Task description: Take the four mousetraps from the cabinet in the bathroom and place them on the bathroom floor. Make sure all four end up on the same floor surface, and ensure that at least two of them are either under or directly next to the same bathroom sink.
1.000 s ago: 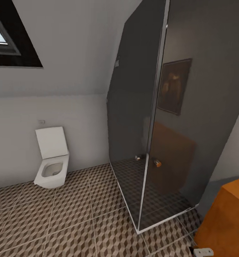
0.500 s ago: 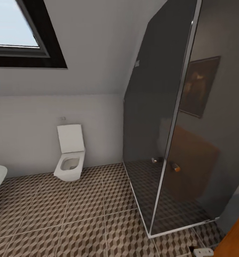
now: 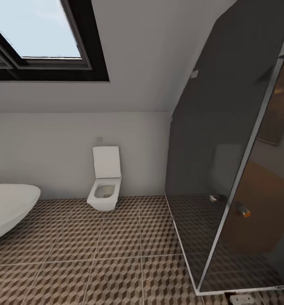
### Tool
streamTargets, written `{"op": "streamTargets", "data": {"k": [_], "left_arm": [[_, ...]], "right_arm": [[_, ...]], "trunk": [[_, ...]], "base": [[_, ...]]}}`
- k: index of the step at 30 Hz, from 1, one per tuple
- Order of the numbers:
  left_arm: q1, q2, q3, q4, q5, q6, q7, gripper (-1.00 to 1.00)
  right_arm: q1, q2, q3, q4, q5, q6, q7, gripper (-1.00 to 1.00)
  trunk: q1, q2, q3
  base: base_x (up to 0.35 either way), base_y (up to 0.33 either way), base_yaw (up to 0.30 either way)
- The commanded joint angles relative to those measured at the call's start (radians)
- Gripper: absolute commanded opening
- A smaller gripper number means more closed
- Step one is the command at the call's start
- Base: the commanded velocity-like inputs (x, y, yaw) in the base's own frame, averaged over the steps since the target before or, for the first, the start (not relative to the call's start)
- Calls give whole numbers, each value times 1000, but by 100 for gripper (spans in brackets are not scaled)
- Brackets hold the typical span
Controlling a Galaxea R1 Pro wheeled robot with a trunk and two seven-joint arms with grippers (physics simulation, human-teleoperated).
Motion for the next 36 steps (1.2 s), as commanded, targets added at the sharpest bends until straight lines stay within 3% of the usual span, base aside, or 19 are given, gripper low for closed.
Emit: {"op": "streamTargets", "data": {"k": [1, 36], "left_arm": [[-1, 0, -7, 3, 6, -3, -2, -100], [-1, 0, -6, 3, 5, -3, 5, -100]], "right_arm": [[-2, 0, 8, 4, -11, -7, 5, -100], [-1, 0, 8, 4, -11, -7, 5, -100]], "trunk": [[1, -1, -1], [1, -1, -1]], "base": [[237, 247, 300], [242, 248, 286]]}}
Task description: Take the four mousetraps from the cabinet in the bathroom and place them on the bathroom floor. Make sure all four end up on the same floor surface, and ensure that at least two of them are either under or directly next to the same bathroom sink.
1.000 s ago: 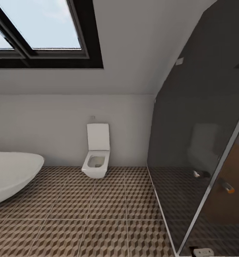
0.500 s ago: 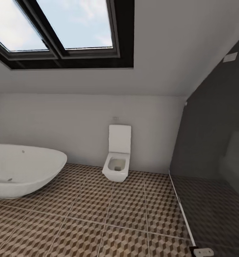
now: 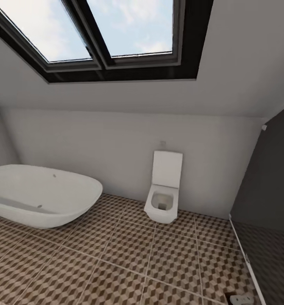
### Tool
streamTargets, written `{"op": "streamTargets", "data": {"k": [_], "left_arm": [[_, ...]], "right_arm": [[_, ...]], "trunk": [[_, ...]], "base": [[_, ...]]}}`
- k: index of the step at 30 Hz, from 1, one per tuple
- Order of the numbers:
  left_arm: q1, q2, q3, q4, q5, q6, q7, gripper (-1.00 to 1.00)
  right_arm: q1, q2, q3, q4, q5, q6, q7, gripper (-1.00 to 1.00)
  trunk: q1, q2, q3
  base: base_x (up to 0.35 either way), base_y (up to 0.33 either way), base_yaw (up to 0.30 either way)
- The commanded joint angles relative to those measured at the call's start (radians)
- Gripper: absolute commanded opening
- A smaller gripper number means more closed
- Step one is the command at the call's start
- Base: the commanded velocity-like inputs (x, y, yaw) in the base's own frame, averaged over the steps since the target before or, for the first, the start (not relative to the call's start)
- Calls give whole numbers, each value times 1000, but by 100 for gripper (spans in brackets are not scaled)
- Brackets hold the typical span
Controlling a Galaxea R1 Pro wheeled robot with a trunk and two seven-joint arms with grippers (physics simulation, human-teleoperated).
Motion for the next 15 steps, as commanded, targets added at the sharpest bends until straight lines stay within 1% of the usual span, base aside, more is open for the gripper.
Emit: {"op": "streamTargets", "data": {"k": [1, 4, 11, 15], "left_arm": [[-1, -1, -7, 3, 5, -3, -1, -100], [-1, -1, -7, 3, 5, -2, -1, -100], [-1, -1, -7, 3, 6, -2, -2, -100], [-1, -1, -7, 3, 6, -2, -1, -100]], "right_arm": [[-2, 0, 8, 4, -11, -7, 4, -100], [-2, 0, 8, 4, -11, -7, 5, -100], [-2, 0, 6, 4, -11, -7, 5, -100], [-2, 0, 6, 4, -11, -7, 5, -100]], "trunk": [[1, -1, -1], [1, -1, -1], [1, -1, -1], [1, -1, -1]], "base": [[246, 244, -34], [246, 243, -200], [248, 239, -257], [283, 180, -267]]}}
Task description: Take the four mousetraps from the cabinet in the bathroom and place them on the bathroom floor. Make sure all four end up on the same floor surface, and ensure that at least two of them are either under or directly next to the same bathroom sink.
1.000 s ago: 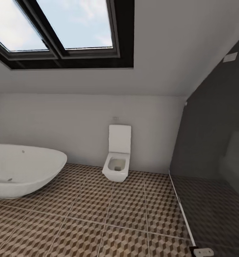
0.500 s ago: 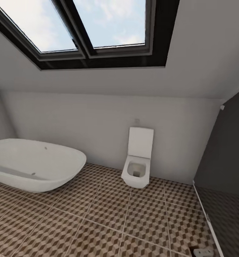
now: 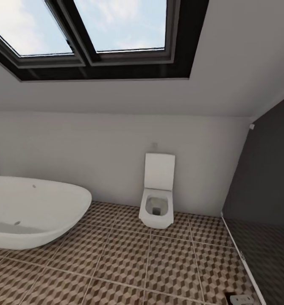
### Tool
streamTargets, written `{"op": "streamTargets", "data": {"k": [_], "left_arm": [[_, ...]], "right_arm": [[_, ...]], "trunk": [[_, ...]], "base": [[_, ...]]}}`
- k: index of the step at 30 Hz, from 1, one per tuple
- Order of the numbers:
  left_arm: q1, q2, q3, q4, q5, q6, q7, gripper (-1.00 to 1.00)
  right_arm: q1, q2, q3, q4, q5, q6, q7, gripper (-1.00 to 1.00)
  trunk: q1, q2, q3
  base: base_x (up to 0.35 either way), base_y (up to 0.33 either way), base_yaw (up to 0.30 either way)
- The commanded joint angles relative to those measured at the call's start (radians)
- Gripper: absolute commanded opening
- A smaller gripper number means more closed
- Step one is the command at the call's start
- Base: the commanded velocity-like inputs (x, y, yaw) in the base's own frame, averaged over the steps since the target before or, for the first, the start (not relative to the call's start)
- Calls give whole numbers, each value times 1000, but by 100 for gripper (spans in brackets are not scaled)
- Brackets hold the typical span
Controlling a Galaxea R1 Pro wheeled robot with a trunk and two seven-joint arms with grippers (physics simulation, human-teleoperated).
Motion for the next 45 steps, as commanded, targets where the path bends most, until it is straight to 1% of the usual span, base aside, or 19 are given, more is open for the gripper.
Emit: {"op": "streamTargets", "data": {"k": [1, 9, 20, 26, 35, 45], "left_arm": [[-1, 0, -7, 3, 5, -4, 0, -100], [-1, -2, -7, 3, 6, -4, 0, -100], [-1, -2, -7, 3, 6, -4, 2, -100], [-1, -12, -8, 3, 5, -3, 2, -100], [-1, -13, -7, 3, 5, -3, 2, -100], [-1, -11, -7, 3, 5, -6, 2, -100]], "right_arm": [[-2, 1, 8, 5, -11, -7, 5, -100], [-2, 1, 8, 5, -17, -8, 5, -100], [-2, 1, 8, 5, -17, -7, 4, -100], [-2, 1, 8, 5, -17, -8, 4, -100], [-2, 1, 8, 5, -17, -7, 4, -100], [-2, 1, 8, 5, -14, -7, 4, -100]], "trunk": [[1, -1, -1], [1, -1, -1], [1, -1, -1], [1, -1, -1], [1, -1, -1], [1, -1, -1]], "base": [[313, 54, -267], [319, -42, -250], [321, -138, -21], [312, -177, -5], [307, -97, -162], [109, 22, -11]]}}
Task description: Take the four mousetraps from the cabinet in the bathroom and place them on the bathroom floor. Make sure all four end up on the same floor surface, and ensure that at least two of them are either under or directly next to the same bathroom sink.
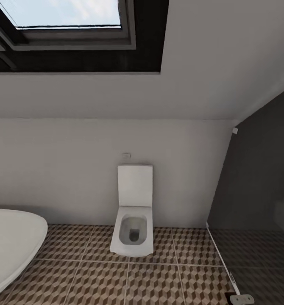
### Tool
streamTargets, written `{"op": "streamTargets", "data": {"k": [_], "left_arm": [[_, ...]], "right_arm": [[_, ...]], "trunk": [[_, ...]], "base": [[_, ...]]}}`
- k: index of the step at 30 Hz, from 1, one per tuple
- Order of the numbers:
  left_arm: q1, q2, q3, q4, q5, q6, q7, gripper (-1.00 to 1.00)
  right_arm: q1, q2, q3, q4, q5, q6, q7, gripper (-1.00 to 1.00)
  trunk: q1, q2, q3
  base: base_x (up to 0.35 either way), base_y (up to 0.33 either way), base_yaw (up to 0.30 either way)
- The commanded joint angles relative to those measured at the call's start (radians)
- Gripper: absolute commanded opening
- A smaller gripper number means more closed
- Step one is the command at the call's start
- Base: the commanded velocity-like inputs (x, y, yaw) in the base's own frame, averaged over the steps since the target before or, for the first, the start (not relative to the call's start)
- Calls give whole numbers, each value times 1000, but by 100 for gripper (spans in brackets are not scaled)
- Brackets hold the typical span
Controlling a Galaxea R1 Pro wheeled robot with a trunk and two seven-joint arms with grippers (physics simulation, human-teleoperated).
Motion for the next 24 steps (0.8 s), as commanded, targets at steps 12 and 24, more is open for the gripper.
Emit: {"op": "streamTargets", "data": {"k": [12, 24], "left_arm": [[-1, -2, -7, 3, 5, -3, -1, -100], [-1, -1, -7, 3, 5, -8, -1, -100]], "right_arm": [[-2, 0, 8, 4, -10, -7, 5, -100], [-1, 0, 8, 4, -9, -7, 5, -100]], "trunk": [[1, -1, -1], [1, -1, -1]], "base": [[267, 10, -137], [110, 125, -7]]}}
